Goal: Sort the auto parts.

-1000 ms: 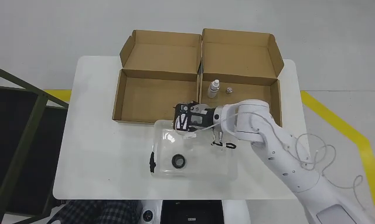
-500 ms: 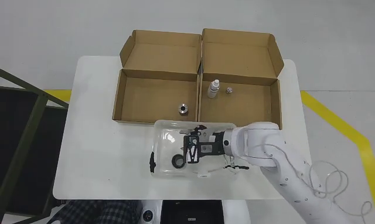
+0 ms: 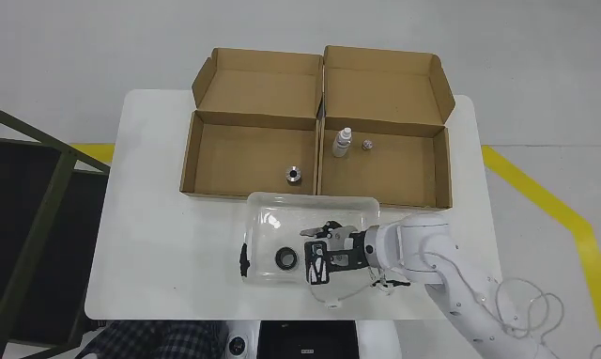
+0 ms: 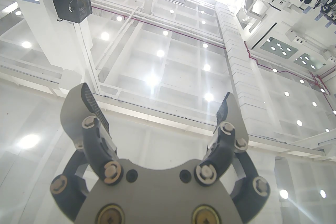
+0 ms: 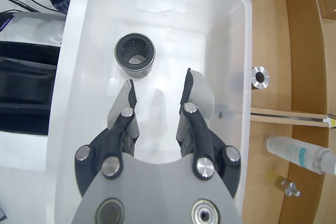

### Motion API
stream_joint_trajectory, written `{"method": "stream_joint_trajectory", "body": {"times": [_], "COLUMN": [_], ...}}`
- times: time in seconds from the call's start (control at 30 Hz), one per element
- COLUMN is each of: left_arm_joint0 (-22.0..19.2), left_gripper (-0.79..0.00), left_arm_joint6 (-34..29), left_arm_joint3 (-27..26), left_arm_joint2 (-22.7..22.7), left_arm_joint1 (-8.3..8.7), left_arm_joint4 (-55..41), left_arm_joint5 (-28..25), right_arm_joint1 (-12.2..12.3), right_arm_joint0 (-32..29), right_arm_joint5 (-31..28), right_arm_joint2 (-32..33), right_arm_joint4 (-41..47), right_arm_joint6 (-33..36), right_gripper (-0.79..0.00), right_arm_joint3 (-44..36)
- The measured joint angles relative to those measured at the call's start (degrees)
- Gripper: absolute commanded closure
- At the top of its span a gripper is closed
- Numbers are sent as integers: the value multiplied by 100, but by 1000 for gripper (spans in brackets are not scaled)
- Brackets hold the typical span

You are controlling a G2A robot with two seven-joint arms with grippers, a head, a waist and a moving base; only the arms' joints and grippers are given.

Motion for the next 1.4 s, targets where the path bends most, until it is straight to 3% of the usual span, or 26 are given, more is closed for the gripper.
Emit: {"method": "stream_joint_trajectory", "body": {"times": [0.33, 0.43, 0.5, 0.83, 1.17, 1.4], "left_arm_joint0": [0, 0, 0, 0, 0, 0], "left_gripper": [-785, -785, -785, -785, -785, -785], "left_arm_joint6": [0, 0, 0, 0, 0, 0], "left_arm_joint3": [0, 0, 0, 0, 0, 0], "left_arm_joint2": [0, 0, 0, 0, 0, 0], "left_arm_joint1": [0, 0, 0, 0, 0, 0], "left_arm_joint4": [0, 0, 0, 0, 0, 0], "left_arm_joint5": [0, 0, 0, 0, 0, 0], "right_arm_joint1": [-18, -44, -59, -155, -288, -349], "right_arm_joint0": [-2, 88, 133, 363, 672, 821], "right_arm_joint5": [189, 295, 336, 580, 736, 741], "right_arm_joint2": [-376, -495, -577, -962, -1370, -1506], "right_arm_joint4": [-377, -450, -506, -550, -540, -416], "right_arm_joint6": [-320, -416, -477, -652, -634, -644], "right_gripper": [-388, -480, -502, -511, -489, -342], "right_arm_joint3": [272, 331, 362, 628, 947, 1127]}}
